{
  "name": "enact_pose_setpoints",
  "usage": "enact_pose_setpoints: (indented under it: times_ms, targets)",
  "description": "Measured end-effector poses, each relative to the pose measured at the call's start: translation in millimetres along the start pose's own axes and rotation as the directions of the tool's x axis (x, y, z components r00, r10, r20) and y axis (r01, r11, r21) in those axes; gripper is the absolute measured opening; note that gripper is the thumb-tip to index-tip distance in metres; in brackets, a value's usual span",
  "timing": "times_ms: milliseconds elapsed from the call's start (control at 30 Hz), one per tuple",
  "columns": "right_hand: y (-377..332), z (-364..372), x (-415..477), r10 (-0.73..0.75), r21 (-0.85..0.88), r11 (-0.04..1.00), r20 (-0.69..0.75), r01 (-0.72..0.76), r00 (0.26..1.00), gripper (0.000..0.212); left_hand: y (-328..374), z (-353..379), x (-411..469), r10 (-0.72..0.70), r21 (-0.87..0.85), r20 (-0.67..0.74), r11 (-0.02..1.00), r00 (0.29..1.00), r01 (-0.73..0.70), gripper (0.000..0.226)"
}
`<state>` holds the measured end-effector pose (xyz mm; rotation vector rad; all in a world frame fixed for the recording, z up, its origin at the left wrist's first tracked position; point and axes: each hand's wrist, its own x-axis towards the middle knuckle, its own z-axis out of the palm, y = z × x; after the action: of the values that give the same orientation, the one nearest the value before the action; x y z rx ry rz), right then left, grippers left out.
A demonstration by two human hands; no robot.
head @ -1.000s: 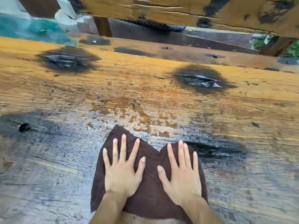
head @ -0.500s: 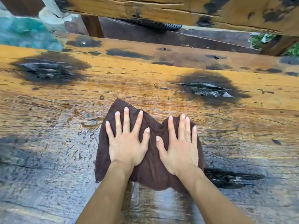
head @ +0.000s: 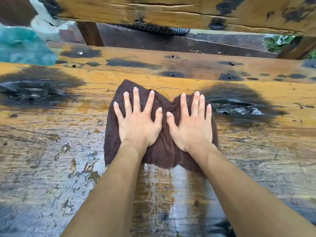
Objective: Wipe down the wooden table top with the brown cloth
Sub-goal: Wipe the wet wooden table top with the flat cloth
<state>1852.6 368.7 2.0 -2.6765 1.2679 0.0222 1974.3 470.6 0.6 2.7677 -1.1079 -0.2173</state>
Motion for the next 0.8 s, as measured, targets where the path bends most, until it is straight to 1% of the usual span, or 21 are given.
enact_pose_setpoints:
  times_ms: [267, 500, 600, 700, 800]
  targets:
    - [-3.6, -9.4, 63.0, 0.042, -0.007, 0.999, -0.018, -0.042, 0.999, 0.082, 5.8, -5.9, 67.5, 0.013, 0.023, -0.023, 1.0, 1.0, -0.013, 0.066]
    - [-3.9, -15.4, 104.6, 0.048, -0.015, 0.999, -0.02, -0.049, 0.999, 0.081, 10.4, -11.1, 104.6, 0.008, 0.017, -0.028, 1.0, 1.0, -0.007, 0.067]
    - [-4.3, -16.4, 110.8, 0.002, -0.019, 1.0, -0.023, -0.003, 1.0, 0.075, 11.5, -13.1, 113.4, 0.014, 0.032, -0.028, 0.999, 1.0, -0.013, 0.065]
    - [-4.2, -16.5, 112.1, -0.085, -0.029, 0.996, -0.039, 0.083, 0.996, 0.066, 9.4, -12.7, 115.0, 0.073, 0.059, -0.035, 0.996, 0.997, -0.071, 0.061]
    - [-2.0, -15.6, 109.2, -0.131, -0.037, 0.991, -0.035, 0.13, 0.991, 0.063, 6.5, -12.7, 110.0, 0.112, 0.072, -0.031, 0.991, 0.993, -0.11, 0.057]
